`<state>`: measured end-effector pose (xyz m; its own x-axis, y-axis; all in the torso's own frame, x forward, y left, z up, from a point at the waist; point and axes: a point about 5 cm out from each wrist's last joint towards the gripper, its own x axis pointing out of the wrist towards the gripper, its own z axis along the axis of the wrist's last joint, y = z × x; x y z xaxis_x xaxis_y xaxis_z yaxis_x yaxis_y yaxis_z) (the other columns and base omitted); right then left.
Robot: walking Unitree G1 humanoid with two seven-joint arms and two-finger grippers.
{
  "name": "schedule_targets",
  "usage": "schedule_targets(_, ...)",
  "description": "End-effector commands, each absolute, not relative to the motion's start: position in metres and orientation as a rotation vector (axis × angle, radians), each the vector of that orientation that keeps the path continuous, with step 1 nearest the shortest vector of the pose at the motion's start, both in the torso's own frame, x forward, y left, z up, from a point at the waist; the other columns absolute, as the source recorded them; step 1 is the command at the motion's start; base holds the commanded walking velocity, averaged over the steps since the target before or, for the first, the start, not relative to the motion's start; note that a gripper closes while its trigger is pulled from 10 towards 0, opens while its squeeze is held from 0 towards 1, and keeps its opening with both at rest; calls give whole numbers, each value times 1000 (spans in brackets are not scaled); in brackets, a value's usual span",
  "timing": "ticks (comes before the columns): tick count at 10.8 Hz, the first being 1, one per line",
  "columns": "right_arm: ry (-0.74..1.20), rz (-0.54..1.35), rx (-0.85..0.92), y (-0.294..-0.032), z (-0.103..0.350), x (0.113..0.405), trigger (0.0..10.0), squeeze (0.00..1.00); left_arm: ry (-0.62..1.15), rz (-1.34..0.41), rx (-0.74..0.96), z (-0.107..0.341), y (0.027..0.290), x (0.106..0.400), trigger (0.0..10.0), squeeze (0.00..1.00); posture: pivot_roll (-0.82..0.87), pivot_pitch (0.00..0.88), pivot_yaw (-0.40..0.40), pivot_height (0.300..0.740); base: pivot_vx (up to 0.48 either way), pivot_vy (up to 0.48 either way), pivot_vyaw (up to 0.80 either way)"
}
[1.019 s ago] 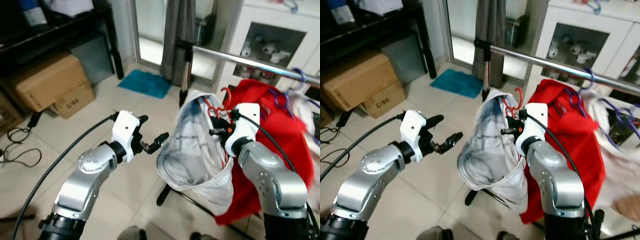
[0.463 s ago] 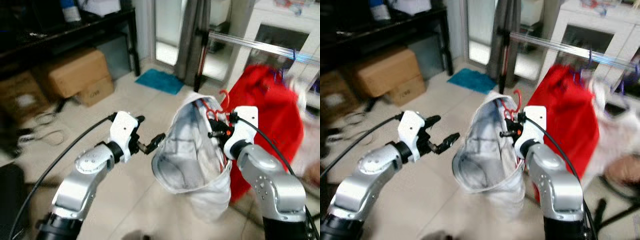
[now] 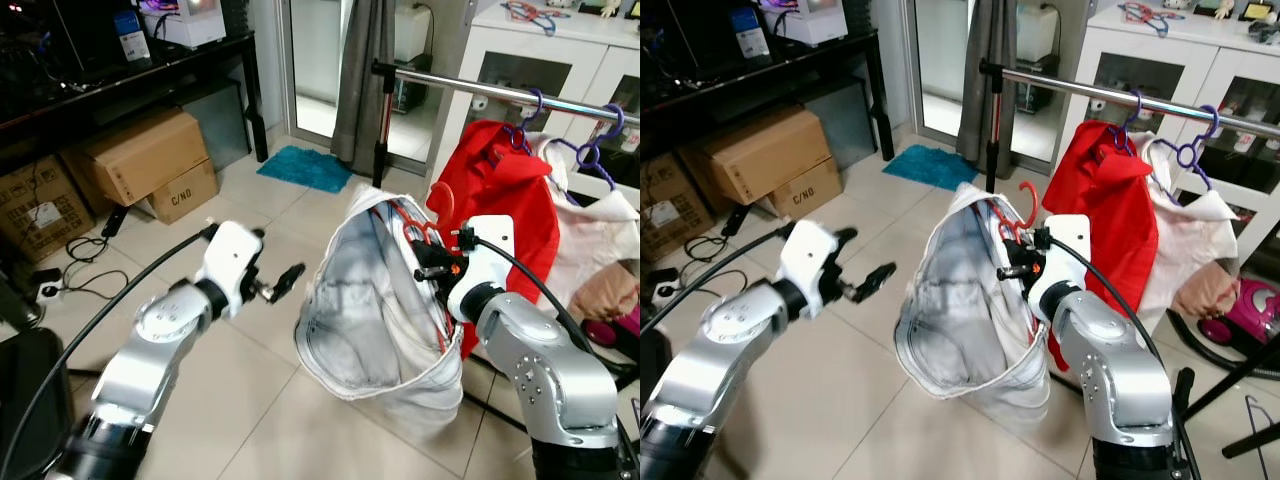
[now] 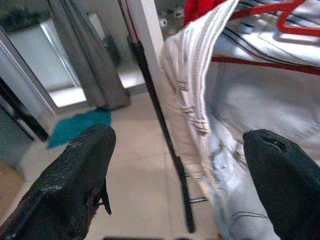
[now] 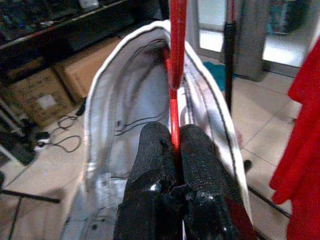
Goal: Hang hanger
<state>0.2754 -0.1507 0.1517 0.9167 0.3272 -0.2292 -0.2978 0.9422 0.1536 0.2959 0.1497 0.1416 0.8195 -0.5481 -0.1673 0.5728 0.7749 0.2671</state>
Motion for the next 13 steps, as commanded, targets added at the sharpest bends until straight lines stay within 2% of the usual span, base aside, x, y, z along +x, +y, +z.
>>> schedule_targets(1,121,369,127,-150,177,276,0,0,57,-578,359,147,153,302,10000,1000,-29,0,38,740,0,0,0)
schedule_targets(4,97,493,133,-147,186,271,0,0,39,-652,298,147,142,314,10000,1000,-35,0,28,740,0,0,0)
schedule_targets(5,77,579,142,-140,192,267,0,0,56,-663,305,143,141,332,10000,0,-41,0,28,740,0,0,0)
schedule_targets(6,71,596,146,-138,194,266,0,0,60,-663,309,143,141,336,9961,0,-45,0,30,740,0,0,0)
schedule_targets(7,64,631,145,-136,196,263,0,0,65,-676,283,144,140,344,0,0,-53,0,34,740,0,0,0)
schedule_targets(10,58,665,137,-137,200,258,0,0,67,-768,269,143,128,355,0,0,-73,0,53,740,0,0,0)
schedule_targets(13,54,680,131,-137,200,256,0,0,94,-776,233,139,128,358,0,0,-68,0,50,740,0,0,0)
